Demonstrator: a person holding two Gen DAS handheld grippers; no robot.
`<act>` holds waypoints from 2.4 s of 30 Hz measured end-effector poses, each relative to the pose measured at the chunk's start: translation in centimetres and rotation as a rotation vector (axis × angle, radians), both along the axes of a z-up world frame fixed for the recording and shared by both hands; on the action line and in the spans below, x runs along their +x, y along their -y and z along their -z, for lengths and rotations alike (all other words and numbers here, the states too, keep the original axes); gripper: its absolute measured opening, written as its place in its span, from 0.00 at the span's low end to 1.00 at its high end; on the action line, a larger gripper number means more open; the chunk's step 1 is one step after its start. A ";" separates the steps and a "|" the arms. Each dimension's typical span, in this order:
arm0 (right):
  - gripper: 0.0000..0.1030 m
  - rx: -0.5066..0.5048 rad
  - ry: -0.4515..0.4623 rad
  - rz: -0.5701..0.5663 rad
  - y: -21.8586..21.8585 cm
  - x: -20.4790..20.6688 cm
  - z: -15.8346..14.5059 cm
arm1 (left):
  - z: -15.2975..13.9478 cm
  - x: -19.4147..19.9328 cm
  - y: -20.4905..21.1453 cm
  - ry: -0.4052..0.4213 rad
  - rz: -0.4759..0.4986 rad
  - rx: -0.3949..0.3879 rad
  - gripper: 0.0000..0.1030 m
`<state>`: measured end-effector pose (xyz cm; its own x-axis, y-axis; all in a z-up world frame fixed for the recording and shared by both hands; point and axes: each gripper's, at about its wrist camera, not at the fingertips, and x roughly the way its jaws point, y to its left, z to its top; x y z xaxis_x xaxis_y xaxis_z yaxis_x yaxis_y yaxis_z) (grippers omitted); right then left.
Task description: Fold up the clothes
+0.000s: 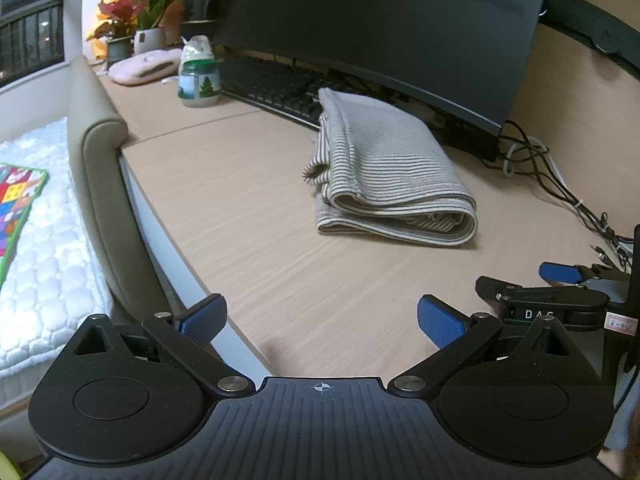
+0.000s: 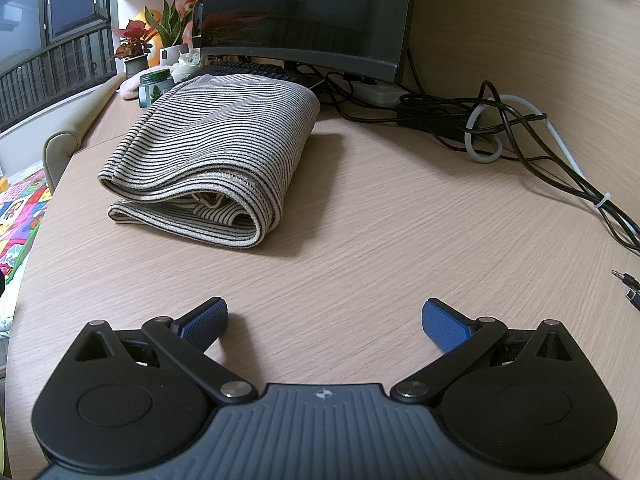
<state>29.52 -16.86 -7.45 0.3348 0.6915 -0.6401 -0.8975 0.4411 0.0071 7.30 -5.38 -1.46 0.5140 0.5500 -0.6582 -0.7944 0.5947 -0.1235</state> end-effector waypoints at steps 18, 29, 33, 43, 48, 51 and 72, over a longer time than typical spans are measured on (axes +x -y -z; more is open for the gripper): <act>1.00 0.000 0.000 0.000 0.0 0.0 0.0 | -0.4 1.0 -0.4 0.041 -0.013 0.011 1.00; 1.00 0.000 0.000 0.000 0.0 0.0 0.0 | -1.2 1.6 -0.2 0.030 -0.029 0.045 1.00; 1.00 0.000 0.000 0.001 0.0 0.0 0.0 | -0.9 1.8 0.0 0.017 -0.009 0.040 1.00; 1.00 0.000 0.000 0.000 0.0 0.0 0.0 | -0.9 2.2 -0.1 0.011 0.004 0.030 1.00; 1.00 0.000 0.000 0.000 0.0 0.0 0.0 | -0.9 2.0 0.0 0.011 0.009 0.031 1.00; 1.00 0.000 0.000 0.000 0.0 0.0 0.0 | -0.8 1.8 0.0 0.012 0.002 0.030 1.00; 1.00 0.000 -0.002 -0.001 0.0 0.0 0.0 | -0.8 2.4 1.5 -0.002 0.033 0.071 1.00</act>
